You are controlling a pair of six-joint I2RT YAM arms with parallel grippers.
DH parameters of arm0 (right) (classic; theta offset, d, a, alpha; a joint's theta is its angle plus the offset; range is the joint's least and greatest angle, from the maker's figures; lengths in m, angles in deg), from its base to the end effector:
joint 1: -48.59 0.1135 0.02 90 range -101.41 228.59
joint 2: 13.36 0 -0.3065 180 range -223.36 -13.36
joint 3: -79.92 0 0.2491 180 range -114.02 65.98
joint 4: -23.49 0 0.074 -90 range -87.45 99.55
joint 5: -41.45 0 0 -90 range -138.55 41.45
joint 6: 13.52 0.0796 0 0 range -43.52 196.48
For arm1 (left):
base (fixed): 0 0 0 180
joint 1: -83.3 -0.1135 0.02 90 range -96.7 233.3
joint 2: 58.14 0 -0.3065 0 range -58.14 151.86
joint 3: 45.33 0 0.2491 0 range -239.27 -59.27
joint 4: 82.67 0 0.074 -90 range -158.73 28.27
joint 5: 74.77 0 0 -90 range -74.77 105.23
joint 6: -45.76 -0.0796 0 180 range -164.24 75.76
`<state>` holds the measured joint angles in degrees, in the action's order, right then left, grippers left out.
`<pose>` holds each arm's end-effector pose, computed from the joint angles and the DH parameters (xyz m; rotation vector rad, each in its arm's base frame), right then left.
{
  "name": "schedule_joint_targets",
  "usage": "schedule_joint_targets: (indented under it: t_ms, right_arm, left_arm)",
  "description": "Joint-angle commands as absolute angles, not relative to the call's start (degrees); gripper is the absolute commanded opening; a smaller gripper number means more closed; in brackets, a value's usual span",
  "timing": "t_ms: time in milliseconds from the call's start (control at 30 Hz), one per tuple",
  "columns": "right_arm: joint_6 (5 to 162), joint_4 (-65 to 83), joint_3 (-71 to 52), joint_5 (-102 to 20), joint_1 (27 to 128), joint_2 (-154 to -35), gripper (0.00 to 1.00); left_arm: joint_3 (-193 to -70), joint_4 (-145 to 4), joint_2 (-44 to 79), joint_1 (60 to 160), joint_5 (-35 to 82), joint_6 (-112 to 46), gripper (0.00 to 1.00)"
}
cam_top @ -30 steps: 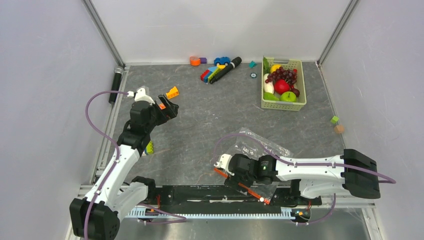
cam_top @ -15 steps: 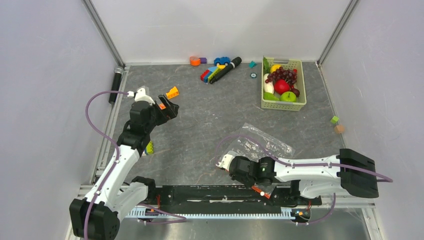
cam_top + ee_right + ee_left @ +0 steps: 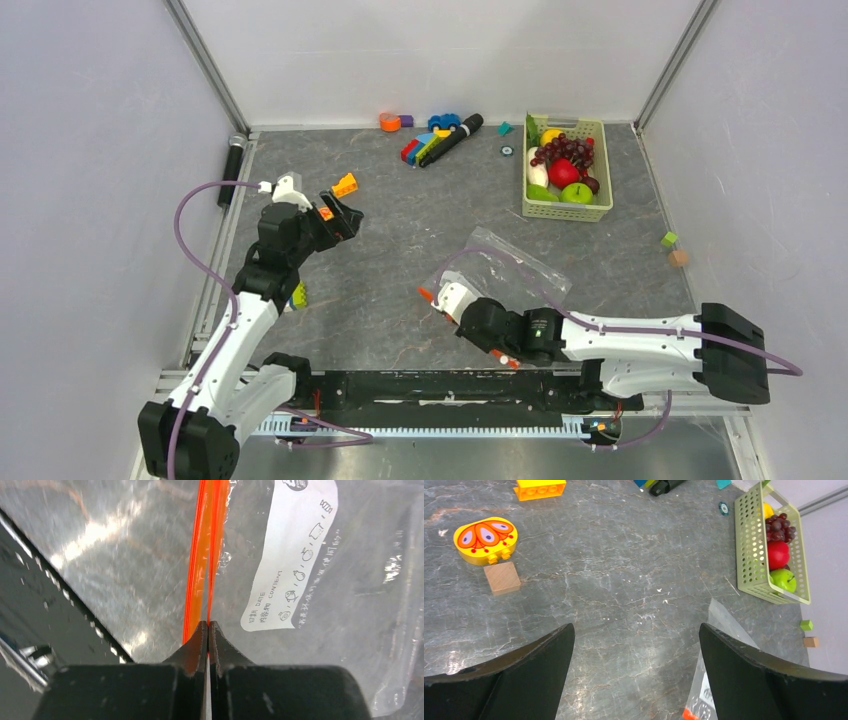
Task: Place the food in the zip-top bag and seal the zipper
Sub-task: Pick up the zipper food storage bag at the center of the board, then open the zipper of the food storage bag at the center of the board.
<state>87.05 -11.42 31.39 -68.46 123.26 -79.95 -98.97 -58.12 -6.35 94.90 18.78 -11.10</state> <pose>0.0855 0.2095 0.1987 -1.1682 2.1351 0.2371 0.2154 -0.0493 0.3032 -0.3349 1.9825 -0.5669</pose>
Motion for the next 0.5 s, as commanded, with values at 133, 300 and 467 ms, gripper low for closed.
schedule_joint_targets:
  t_ms: [133, 300, 467]
  right_arm:
    - [78.5, 17.0, 25.6, -72.9, 119.2, -75.8, 0.0]
    - [77.7, 31.1, 22.2, -61.1, 115.0, -77.3, 0.0]
    - [84.6, 41.3, 18.2, -50.6, 110.8, -82.1, 0.0]
  left_arm:
    - [-100.8, -59.5, -10.7, 94.7, 22.8, -13.5, 1.0]
    - [-101.2, -56.3, -12.6, 94.7, 18.6, -13.0, 1.0]
    - [-100.3, -51.6, -17.0, 94.7, 8.5, -10.9, 1.0]
